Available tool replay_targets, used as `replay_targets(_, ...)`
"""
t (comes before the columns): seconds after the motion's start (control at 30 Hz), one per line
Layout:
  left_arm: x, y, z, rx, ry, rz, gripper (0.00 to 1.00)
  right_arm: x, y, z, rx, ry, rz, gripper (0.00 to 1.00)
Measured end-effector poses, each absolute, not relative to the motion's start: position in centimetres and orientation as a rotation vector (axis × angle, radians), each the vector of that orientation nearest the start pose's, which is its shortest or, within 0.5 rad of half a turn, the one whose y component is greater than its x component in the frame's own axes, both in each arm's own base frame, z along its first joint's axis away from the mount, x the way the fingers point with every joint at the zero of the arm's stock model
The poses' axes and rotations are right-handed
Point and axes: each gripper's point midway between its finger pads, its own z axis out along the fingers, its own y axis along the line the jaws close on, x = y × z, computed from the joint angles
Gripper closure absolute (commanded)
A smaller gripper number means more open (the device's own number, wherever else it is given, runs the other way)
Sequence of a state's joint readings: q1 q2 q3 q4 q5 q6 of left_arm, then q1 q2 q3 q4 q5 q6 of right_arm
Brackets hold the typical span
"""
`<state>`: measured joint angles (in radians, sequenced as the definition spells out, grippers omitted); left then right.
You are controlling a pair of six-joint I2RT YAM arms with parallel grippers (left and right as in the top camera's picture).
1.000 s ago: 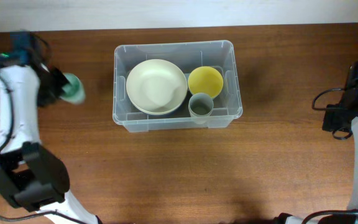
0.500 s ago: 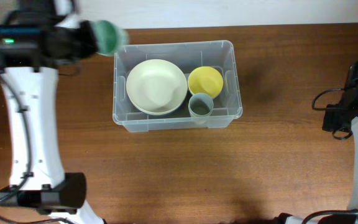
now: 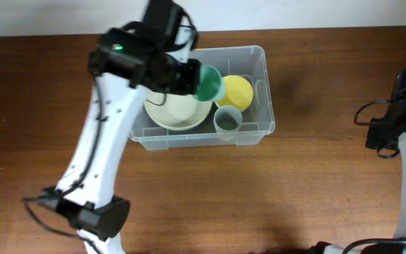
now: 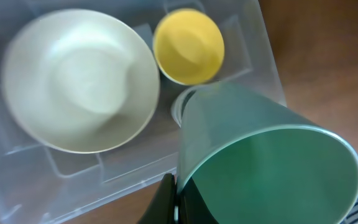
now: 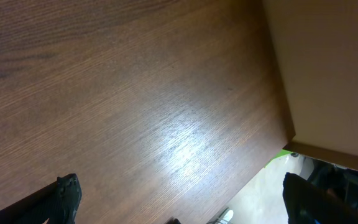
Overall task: Pack container
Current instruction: 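Carry the mint green cup into the bin and nest it in the cups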
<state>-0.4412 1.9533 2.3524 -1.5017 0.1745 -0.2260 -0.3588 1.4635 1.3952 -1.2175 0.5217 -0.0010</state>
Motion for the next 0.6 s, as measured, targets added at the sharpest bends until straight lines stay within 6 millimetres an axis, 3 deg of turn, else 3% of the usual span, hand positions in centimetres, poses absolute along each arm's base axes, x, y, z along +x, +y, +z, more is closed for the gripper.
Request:
replay_targets(0.27, 37.5, -25.0, 23.7, 0.469, 2.823, -0.397, 0.99, 25.4, -18.7, 20.5, 0.613, 2.780, -0.820, 0.01)
replay_targets(0.6, 37.8, -25.8, 20.8, 0.492, 2.886, -0.367, 0.99, 25.4, -18.6, 20.5, 0.613, 2.780, -0.820, 0.01)
